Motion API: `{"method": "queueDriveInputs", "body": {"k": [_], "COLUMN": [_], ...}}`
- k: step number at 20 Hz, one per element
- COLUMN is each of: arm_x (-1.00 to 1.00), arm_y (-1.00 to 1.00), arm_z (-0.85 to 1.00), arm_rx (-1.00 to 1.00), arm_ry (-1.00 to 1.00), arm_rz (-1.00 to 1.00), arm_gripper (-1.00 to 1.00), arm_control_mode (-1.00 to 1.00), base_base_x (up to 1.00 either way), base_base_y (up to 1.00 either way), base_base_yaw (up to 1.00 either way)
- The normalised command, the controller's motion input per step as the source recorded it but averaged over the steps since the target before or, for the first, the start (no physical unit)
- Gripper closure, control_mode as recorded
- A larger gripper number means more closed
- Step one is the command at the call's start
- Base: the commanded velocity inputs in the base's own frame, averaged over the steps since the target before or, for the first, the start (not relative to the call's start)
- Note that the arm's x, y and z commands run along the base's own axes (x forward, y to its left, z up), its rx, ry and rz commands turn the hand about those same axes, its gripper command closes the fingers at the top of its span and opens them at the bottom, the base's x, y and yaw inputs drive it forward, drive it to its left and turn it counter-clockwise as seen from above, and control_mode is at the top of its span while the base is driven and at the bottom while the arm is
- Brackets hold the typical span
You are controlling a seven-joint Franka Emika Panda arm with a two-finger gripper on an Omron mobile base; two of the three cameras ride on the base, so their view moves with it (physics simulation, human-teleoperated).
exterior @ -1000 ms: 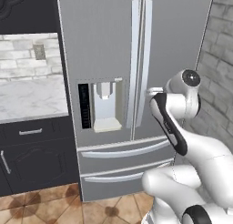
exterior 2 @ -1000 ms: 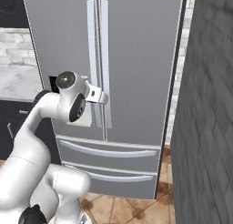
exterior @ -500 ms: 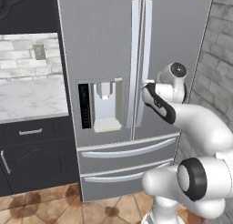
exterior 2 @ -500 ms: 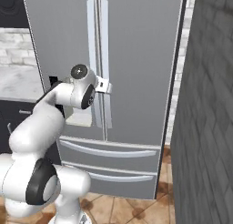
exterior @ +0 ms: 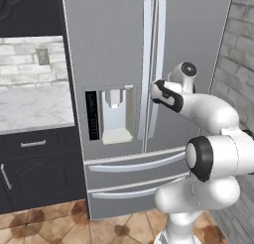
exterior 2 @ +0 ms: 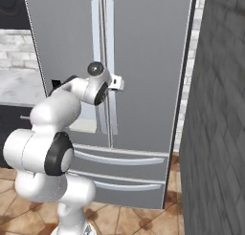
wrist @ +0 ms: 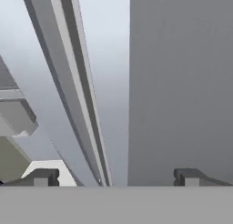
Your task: Place one of the steaks on the plate and the other in the bowl. Then place the bowl in the fridge.
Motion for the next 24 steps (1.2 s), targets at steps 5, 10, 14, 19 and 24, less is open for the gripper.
{"method": "queueDriveInputs", "body": {"k": [5, 10, 14, 19, 24], "arm_x": [0.2, 0.59, 0.59, 0.56, 0.48], "arm_y": [0.0, 0.0, 0.0, 0.0, 0.0], "arm_z": [-0.03, -0.11, -0.01, -0.01, -0.03], "arm_rx": [-0.01, 0.0, 0.0, 0.0, 0.0], "arm_ry": [0.02, -0.01, 0.0, -0.01, -0.01], "arm_rz": [0.0, 0.0, 0.0, 0.0, 0.02], "arm_gripper": [-1.0, -1.0, -1.0, -1.0, -1.0], "arm_control_mode": [-1.0, -1.0, -1.0, -1.0, -1.0], "base_base_x": [0.0, 0.0, 0.0, 0.0, 0.0], "base_base_y": [0.0, 0.0, 0.0, 0.0, 0.0], "base_base_yaw": [0.0, 0.0, 0.0, 0.0, 0.0]}}
